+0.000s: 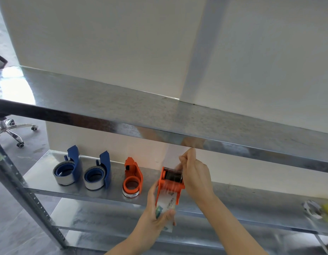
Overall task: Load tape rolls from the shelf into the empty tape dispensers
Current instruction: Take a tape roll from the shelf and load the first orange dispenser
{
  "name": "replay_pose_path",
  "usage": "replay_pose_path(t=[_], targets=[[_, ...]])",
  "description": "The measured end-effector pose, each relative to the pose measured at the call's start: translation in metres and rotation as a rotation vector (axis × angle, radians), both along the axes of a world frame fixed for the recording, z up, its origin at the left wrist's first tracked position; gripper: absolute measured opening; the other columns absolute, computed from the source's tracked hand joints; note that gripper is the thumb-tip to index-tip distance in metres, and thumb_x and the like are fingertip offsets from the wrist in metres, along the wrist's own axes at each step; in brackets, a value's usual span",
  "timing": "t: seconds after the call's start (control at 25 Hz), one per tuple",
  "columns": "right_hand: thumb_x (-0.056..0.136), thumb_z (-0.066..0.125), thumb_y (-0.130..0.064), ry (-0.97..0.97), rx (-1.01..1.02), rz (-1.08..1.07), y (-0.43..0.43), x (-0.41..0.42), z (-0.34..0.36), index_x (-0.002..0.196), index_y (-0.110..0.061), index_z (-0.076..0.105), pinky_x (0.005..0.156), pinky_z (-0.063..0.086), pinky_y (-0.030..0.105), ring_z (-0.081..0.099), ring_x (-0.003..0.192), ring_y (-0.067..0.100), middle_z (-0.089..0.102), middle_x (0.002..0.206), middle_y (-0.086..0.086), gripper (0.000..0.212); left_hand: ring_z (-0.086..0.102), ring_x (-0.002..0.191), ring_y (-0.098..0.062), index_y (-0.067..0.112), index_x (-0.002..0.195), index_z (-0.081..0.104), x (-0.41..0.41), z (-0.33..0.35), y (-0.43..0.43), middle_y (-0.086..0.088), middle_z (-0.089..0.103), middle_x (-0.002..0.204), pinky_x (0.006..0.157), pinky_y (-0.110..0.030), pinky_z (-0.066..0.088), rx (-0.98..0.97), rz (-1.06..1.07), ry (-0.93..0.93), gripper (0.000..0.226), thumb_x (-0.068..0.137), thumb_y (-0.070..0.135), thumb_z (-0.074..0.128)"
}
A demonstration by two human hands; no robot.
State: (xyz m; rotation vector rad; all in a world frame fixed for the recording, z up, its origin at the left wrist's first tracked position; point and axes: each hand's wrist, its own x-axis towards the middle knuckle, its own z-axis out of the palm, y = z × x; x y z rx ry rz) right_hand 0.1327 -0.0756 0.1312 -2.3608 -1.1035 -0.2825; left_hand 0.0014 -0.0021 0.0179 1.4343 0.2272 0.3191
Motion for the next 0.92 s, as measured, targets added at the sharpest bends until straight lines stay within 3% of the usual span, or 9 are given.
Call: replay_pose_path(t=[0.12, 0.2, 0.32, 0.52, 0.68, 0.8, 0.92], targets=[[0.101, 0.025, -0.028, -0.027, 0.024, -0.03, 0.003, 0.002, -0.004, 0.096, -0.017, 0.032, 0.055, 0.052, 0.044, 0.061, 0.054, 0.026, 0.067, 0.065, 0.002, 0.015, 0.047, 0.131, -0.003, 0.063, 0.137, 0.014, -0.008, -0.007, 0.002, 0.029, 0.042, 0.14, 0.092, -0.017, 0.051, -0.012, -0.039, -0.012, 0.08, 0.087, 0.036, 0.07], [0.101, 0.027, -0.023, 0.062, 0.082, -0.059, 0.006, 0.003, -0.007, 0.095, -0.017, 0.033, 0.055, 0.052, 0.047, 0.061, 0.054, 0.028, 0.064, 0.061, 0.005, 0.01, 0.044, 0.134, -0.003, 0.063, 0.137, 0.015, -0.013, -0.012, 0.002, 0.028, 0.039, 0.143, 0.098, -0.019, 0.048, 0.013, -0.048, -0.024, 0.078, 0.087, 0.036, 0.069], [0.101, 0.03, -0.019, 0.184, 0.093, -0.091, 0.012, 0.005, -0.008, 0.096, -0.018, 0.033, 0.055, 0.055, 0.044, 0.062, 0.054, 0.024, 0.063, 0.059, 0.004, 0.006, 0.041, 0.135, 0.0, 0.066, 0.135, 0.016, -0.018, -0.015, 0.001, 0.027, 0.038, 0.144, 0.101, -0.009, 0.039, 0.063, -0.035, -0.032, 0.074, 0.085, 0.046, 0.067], [0.098, 0.046, -0.017, 0.751, 0.148, -0.128, 0.018, 0.025, 0.001, 0.085, -0.011, 0.046, 0.039, 0.042, 0.019, 0.059, 0.039, 0.012, 0.068, 0.057, 0.004, 0.014, 0.042, 0.138, -0.012, 0.056, 0.14, 0.021, -0.02, -0.014, 0.004, 0.017, 0.037, 0.149, 0.109, -0.028, 0.041, 0.056, 0.012, -0.088, 0.073, 0.085, 0.045, 0.067], [0.087, 0.057, -0.009, 1.044, 0.116, -0.124, 0.019, 0.031, -0.006, 0.071, -0.013, 0.059, 0.053, 0.042, 0.024, 0.049, 0.051, 0.014, 0.058, 0.062, 0.005, 0.017, 0.047, 0.128, 0.004, 0.037, 0.148, 0.013, -0.014, -0.004, 0.01, 0.027, 0.042, 0.142, 0.097, -0.008, 0.043, 0.089, 0.058, -0.088, 0.076, 0.091, 0.04, 0.063], [0.086, 0.049, -0.012, 1.304, 0.132, -0.182, 0.018, 0.03, -0.026, 0.062, -0.022, 0.057, 0.056, 0.038, 0.024, 0.045, 0.058, 0.013, 0.051, 0.06, 0.001, 0.028, 0.045, 0.13, 0.004, 0.04, 0.147, 0.015, -0.011, 0.002, 0.015, 0.03, 0.044, 0.14, 0.096, -0.005, 0.041, 0.049, 0.05, -0.07, 0.076, 0.089, 0.044, 0.063], [0.089, 0.055, -0.018, 1.468, 0.262, -0.207, 0.02, 0.032, -0.045, 0.074, -0.021, 0.064, 0.055, 0.037, 0.024, 0.049, 0.065, 0.015, 0.056, 0.072, 0.003, 0.018, 0.044, 0.13, 0.006, 0.045, 0.145, 0.017, -0.009, 0.002, 0.02, 0.033, 0.043, 0.139, 0.096, -0.007, 0.042, 0.028, 0.029, -0.056, 0.076, 0.085, 0.049, 0.065]])
